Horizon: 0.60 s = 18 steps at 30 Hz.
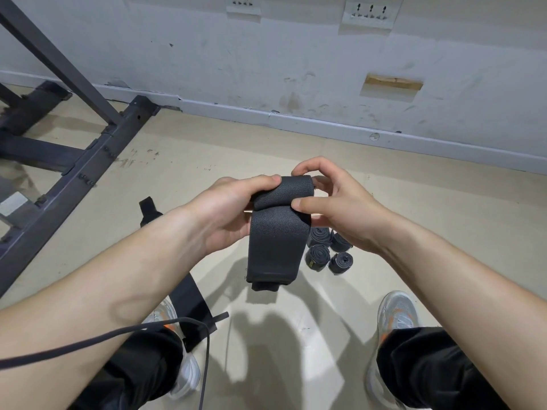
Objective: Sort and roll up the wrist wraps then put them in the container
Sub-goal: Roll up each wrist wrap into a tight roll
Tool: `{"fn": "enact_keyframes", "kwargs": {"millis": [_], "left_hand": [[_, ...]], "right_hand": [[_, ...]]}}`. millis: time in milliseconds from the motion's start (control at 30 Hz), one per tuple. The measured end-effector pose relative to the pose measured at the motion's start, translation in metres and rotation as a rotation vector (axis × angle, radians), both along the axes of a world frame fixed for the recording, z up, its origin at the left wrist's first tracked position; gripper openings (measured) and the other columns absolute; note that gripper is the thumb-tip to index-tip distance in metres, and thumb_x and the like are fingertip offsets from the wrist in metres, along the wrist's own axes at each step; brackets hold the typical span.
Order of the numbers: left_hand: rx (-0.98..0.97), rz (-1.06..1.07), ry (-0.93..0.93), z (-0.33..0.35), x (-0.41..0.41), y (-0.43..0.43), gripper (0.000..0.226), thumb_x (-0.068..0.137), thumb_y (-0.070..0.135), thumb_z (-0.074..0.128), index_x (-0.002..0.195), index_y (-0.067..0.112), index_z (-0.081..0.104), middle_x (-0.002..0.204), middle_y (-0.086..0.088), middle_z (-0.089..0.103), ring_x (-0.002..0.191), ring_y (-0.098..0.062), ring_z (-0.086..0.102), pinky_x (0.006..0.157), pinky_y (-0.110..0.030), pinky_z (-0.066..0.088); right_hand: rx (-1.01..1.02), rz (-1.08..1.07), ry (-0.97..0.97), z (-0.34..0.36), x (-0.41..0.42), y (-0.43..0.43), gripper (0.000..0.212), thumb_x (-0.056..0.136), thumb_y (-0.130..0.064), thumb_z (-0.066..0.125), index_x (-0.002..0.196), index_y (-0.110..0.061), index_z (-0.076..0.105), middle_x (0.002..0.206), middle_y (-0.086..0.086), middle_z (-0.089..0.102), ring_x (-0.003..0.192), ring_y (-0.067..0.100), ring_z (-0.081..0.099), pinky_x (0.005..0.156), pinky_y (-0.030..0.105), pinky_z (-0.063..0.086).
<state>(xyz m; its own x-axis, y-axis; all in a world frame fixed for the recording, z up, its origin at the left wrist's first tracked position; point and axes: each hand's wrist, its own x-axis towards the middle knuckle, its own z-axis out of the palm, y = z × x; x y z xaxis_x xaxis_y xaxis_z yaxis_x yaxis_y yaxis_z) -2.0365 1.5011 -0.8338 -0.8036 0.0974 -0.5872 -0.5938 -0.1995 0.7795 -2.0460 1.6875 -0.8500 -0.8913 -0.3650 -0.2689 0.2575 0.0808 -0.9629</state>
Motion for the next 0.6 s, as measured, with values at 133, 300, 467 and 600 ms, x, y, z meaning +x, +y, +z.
{"fn": "enact_keyframes", "kwargs": {"millis": [133,300,467,600], "left_hand": [[-0.003,-0.021,0.048,0.001,-0.001,-0.002,0.02,0.095,0.015,0.069,0.106,-0.001,0.074,0.09,-0.011,0.075,0.085,-0.023,0.073,0.077,-0.032,0.063],[-0.008,-0.008,0.075,0.002,-0.001,-0.004,0.034,0.09,0.01,0.072,0.122,0.002,0.067,0.1,-0.013,0.07,0.085,-0.026,0.069,0.067,-0.026,0.061],[-0.077,-0.033,0.123,-0.005,0.001,-0.007,0.038,0.09,0.02,0.075,0.123,0.002,0.068,0.115,-0.014,0.075,0.092,-0.024,0.074,0.079,-0.028,0.06],[-0.229,-0.139,0.113,-0.014,0.009,0.004,0.043,0.099,0.048,0.058,0.114,0.011,0.072,0.1,-0.004,0.079,0.088,-0.02,0.075,0.081,-0.032,0.059]], "right_hand": [[0.01,0.003,-0.164,0.0,0.0,-0.002,0.027,0.095,-0.048,0.066,0.109,-0.025,0.064,0.093,0.002,0.066,0.076,0.021,0.063,0.075,0.039,0.053],[0.024,-0.008,-0.116,-0.004,0.0,-0.008,0.046,0.105,-0.044,0.05,0.12,-0.002,0.06,0.091,0.003,0.068,0.084,0.022,0.065,0.079,0.038,0.055],[-0.057,-0.074,-0.085,-0.005,0.001,-0.008,0.019,0.104,-0.025,0.056,0.111,-0.007,0.058,0.092,0.01,0.068,0.081,0.022,0.068,0.073,0.031,0.058],[-0.058,-0.14,-0.092,-0.007,0.003,-0.009,0.013,0.103,-0.02,0.059,0.109,-0.009,0.057,0.094,0.017,0.063,0.076,0.021,0.068,0.07,0.029,0.059]]}}
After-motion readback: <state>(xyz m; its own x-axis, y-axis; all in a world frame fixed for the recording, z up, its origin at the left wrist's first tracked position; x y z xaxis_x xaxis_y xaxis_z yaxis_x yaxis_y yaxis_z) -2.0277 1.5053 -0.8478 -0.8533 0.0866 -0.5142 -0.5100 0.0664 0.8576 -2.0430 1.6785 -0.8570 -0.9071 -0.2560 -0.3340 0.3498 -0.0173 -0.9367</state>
